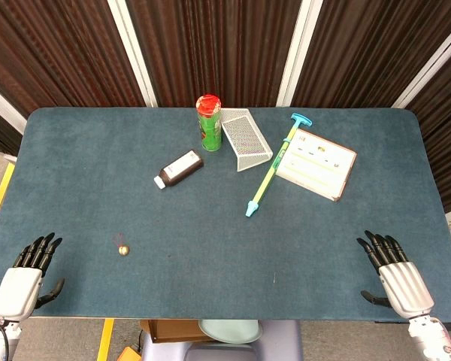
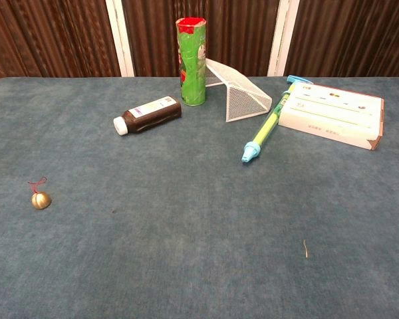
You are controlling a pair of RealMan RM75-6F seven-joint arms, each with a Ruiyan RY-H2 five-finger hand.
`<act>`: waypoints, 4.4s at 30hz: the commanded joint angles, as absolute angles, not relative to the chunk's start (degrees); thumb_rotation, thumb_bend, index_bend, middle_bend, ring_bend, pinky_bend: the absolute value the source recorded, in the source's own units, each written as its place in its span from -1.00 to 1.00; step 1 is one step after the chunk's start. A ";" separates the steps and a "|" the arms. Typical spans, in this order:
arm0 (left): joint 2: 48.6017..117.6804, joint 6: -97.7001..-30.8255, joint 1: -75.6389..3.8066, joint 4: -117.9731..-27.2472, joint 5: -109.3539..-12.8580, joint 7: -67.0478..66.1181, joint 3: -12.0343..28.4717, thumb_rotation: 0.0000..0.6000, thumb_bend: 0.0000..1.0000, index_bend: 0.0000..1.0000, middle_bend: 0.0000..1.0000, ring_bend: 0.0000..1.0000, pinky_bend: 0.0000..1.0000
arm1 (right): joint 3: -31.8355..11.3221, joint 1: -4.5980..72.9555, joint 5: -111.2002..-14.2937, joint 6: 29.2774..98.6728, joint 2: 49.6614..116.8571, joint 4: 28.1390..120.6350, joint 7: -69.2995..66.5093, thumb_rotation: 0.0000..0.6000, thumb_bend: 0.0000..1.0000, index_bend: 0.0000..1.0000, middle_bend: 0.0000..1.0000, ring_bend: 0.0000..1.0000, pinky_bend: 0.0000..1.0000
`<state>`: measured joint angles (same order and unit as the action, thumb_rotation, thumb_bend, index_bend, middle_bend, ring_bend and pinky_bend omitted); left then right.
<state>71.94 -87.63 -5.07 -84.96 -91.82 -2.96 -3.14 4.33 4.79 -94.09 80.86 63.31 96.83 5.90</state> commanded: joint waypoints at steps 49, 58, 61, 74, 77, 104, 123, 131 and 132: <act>97.98 -74.64 -20.99 -50.88 -92.74 3.21 0.01 1.00 -0.17 0.03 1.00 1.00 1.00 | 3.28 6.75 -92.40 77.67 65.14 96.86 7.18 1.00 -0.64 -1.00 -1.00 -1.00 -1.00; 97.78 -74.49 -20.98 -50.70 -92.28 3.43 -0.58 1.00 -0.10 0.06 1.00 1.00 1.00 | 3.32 6.78 -92.38 77.63 65.18 96.88 7.20 1.00 -0.64 -1.00 -1.00 -1.00 -1.00; 97.79 -74.51 -21.07 -50.64 -92.21 3.43 -0.69 1.00 -0.10 0.07 1.00 1.00 1.00 | 3.36 6.79 -92.43 77.63 65.19 96.88 7.26 1.00 -0.64 -1.00 -1.00 -1.00 -1.00; 97.71 -74.87 -21.23 -50.83 -92.02 3.23 -1.07 1.00 -0.11 0.12 1.00 1.00 1.00 | 3.33 6.79 -92.39 77.75 65.20 96.84 7.25 1.00 -0.64 -1.00 -1.00 -1.00 -1.00; 97.70 -75.02 -21.26 -50.86 -92.04 3.21 -1.14 1.00 -0.11 0.13 1.00 1.00 1.00 | 3.37 6.79 -92.40 77.73 65.19 96.85 7.27 1.00 -0.64 -1.00 -1.00 -1.00 -1.00; 98.73 -76.25 -21.44 -49.68 -91.87 4.08 -1.14 1.00 -0.11 0.52 1.00 1.00 1.00 | 3.47 6.75 -92.53 77.85 65.31 96.87 7.49 1.00 -0.64 -1.00 -1.00 -1.00 -1.00; 93.05 -82.33 -20.25 -57.78 -93.01 2.54 0.00 1.00 -0.11 0.56 1.00 1.00 1.00 | 3.53 6.89 -92.36 77.37 65.58 96.73 7.70 1.00 -0.64 -1.00 -1.00 -1.00 -1.00; 92.65 -78.58 -20.65 -58.59 -90.43 3.29 0.68 1.00 -0.11 0.55 1.00 1.00 1.00 | 3.90 7.16 -92.67 76.71 65.67 96.76 7.89 1.00 -0.64 -1.00 -1.00 -1.00 -1.00; 92.75 -78.43 -20.66 -58.47 -90.15 3.09 0.86 1.00 -0.11 0.55 1.00 1.00 1.00 | 3.94 7.24 -92.62 76.50 65.65 96.79 7.87 1.00 -0.64 -1.00 -1.00 -1.00 -1.00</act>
<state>92.86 -79.46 -20.62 -58.70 -91.12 4.03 0.46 3.91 7.17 -92.74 76.68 65.63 96.81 7.83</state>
